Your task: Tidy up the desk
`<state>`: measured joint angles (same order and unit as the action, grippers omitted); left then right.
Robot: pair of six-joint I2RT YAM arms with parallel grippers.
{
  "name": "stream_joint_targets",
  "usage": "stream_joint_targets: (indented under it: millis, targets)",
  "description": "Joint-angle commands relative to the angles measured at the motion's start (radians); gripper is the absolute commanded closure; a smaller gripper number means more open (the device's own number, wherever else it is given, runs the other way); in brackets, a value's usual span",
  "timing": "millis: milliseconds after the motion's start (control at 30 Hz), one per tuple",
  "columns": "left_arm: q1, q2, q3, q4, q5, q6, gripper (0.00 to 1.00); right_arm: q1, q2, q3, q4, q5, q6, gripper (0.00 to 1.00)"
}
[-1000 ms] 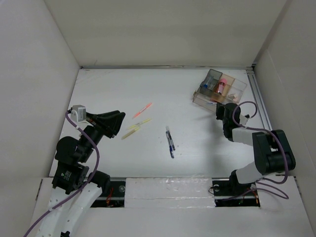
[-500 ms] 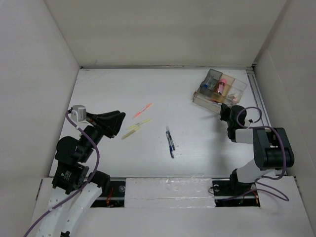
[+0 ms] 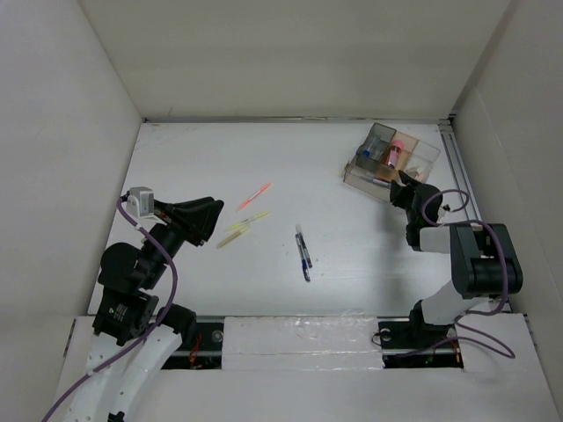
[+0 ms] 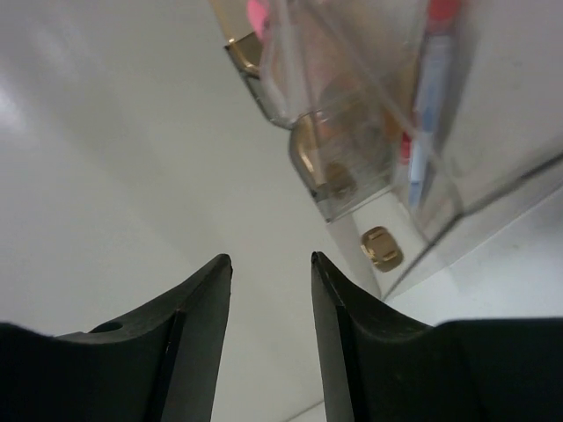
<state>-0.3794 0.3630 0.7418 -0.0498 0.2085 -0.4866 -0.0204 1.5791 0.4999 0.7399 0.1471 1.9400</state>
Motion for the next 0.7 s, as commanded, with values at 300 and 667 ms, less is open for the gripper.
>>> stream_joint_targets:
  millis: [300,667]
  targets:
    - [0.002,0.001,0.008,0.044,0.009,0.01,0.67,0.02,-0.16,0.141,0.164,-0.272,-0.313,0.76]
    - [0.002,0.005,0.005,0.044,0.012,0.01,0.67,0.282,0.101,0.31,-0.095,-0.853,-1.024,1.0]
